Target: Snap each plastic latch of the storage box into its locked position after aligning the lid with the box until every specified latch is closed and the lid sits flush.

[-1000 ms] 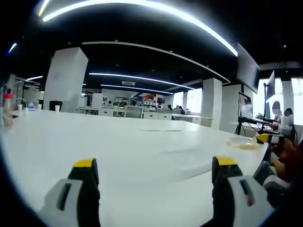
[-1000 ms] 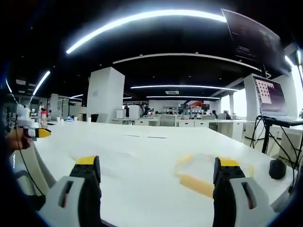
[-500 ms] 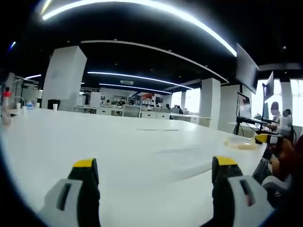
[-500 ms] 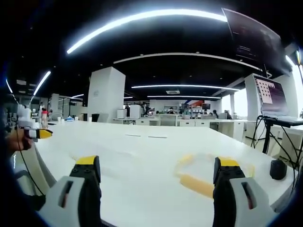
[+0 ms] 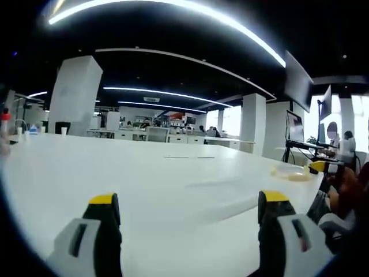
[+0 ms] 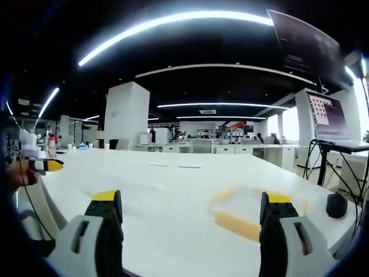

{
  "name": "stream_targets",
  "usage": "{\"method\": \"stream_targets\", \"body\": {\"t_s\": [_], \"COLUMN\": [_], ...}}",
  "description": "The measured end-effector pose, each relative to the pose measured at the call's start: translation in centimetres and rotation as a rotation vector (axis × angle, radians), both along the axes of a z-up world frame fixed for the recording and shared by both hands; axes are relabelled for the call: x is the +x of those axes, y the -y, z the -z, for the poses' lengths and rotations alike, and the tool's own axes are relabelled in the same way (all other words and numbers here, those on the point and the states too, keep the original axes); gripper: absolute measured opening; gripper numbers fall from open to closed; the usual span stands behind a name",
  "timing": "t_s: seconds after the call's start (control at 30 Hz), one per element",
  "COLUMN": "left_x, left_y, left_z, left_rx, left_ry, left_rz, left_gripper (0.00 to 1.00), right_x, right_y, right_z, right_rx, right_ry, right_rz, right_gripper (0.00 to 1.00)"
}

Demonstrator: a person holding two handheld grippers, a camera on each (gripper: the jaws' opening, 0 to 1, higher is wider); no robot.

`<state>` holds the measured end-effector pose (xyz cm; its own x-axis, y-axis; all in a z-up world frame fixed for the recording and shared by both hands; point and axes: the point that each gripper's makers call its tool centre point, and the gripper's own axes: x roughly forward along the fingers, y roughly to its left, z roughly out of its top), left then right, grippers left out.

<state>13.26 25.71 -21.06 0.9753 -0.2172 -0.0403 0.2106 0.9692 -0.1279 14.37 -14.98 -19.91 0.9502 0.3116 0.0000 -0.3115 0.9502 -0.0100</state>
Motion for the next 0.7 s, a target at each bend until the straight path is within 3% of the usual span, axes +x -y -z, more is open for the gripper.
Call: {"method": "stream_targets", "body": {"t_s": [0.7], "left_x": [1.3], "left_y": [1.6], "left_z": [-1.2], "left_rx": [0.009], "left_ry": [0.015], "left_rz": [0.026], "left_gripper": [1.0], "right_x": [0.1], "right_y": [0.1], "right_z": [0.5], "right_rx": [0.008], "right_ry": [-0.014], "right_rz": [-0.006], "right_gripper": [1.0]}}
